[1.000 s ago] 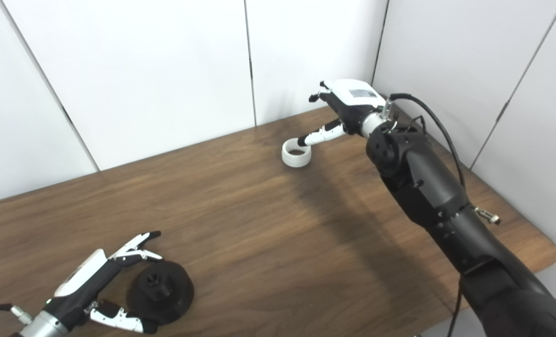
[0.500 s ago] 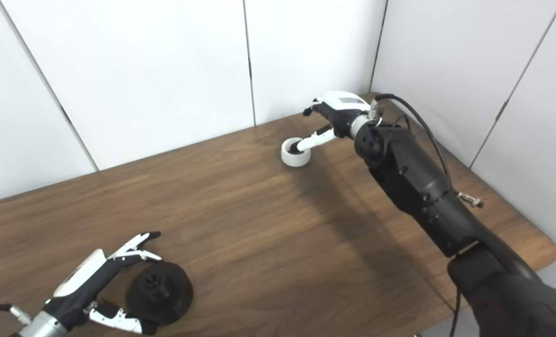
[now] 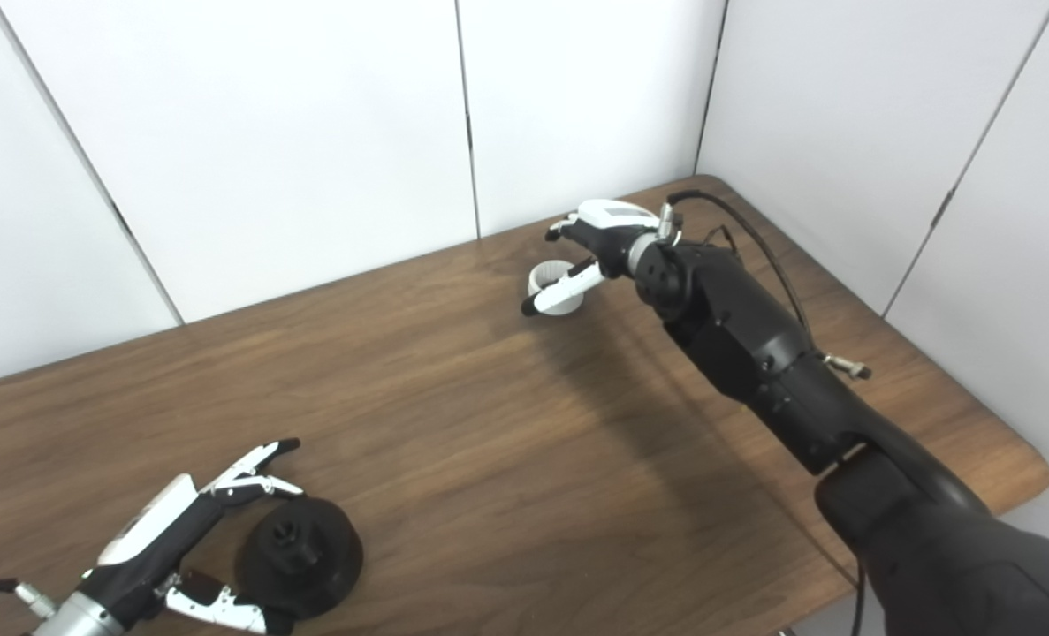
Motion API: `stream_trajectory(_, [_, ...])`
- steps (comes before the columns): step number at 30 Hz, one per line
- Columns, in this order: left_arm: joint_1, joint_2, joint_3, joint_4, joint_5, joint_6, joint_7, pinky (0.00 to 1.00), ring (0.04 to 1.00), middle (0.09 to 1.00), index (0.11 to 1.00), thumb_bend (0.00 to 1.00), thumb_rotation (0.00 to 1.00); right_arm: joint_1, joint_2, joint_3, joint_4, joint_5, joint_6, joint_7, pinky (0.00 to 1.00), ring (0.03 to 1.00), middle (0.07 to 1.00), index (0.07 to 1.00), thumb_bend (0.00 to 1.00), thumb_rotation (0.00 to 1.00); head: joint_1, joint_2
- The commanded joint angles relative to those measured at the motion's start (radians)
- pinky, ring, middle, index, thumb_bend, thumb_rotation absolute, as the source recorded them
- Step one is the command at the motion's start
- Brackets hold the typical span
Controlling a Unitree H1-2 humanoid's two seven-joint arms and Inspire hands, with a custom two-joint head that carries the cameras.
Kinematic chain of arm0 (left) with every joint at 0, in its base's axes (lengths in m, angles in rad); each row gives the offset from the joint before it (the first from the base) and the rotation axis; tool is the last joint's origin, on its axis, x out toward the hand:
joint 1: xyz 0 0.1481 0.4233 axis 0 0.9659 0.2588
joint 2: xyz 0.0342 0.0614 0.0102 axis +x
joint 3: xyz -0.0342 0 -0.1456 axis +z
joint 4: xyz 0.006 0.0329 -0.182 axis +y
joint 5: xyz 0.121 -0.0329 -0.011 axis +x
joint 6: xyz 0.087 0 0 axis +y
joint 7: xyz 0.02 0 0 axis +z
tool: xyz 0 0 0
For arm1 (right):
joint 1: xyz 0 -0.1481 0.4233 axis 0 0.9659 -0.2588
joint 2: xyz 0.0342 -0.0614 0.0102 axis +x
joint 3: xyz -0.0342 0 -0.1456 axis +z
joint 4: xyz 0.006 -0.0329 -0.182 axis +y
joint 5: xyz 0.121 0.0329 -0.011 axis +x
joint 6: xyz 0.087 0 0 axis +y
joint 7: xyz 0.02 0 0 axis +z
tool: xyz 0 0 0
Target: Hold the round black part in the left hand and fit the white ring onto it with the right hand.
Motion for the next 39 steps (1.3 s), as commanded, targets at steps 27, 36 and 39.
stream_trajectory(27, [0.048, 0.041, -0.016, -0.015, -0.004, 0.058, -0.075, 0.96, 1.0, 0.986, 0.486, 0.52, 0.07, -0.072, 0.003, 0.025, 0.135, 0.009, -0.041, -0.129, 0.85, 0.924, 0.957, 0.857, 0.88, 0.33, 0.029, 0.017])
stream_trajectory(36, [0.052, 0.045, -0.015, -0.028, -0.003, 0.072, -0.086, 0.96, 1.0, 0.99, 0.487, 0.52, 0.06, -0.063, 0.008, 0.029, 0.152, 0.004, -0.06, -0.213, 0.82, 0.882, 0.906, 0.743, 0.76, 0.22, 0.027, 0.02])
stream_trajectory(39, [0.056, 0.044, -0.014, -0.035, -0.002, 0.075, -0.085, 0.96, 1.0, 0.987, 0.487, 0.52, 0.06, -0.059, 0.008, 0.027, 0.147, 0.006, -0.054, -0.219, 0.83, 0.883, 0.902, 0.729, 0.75, 0.2, 0.029, 0.023])
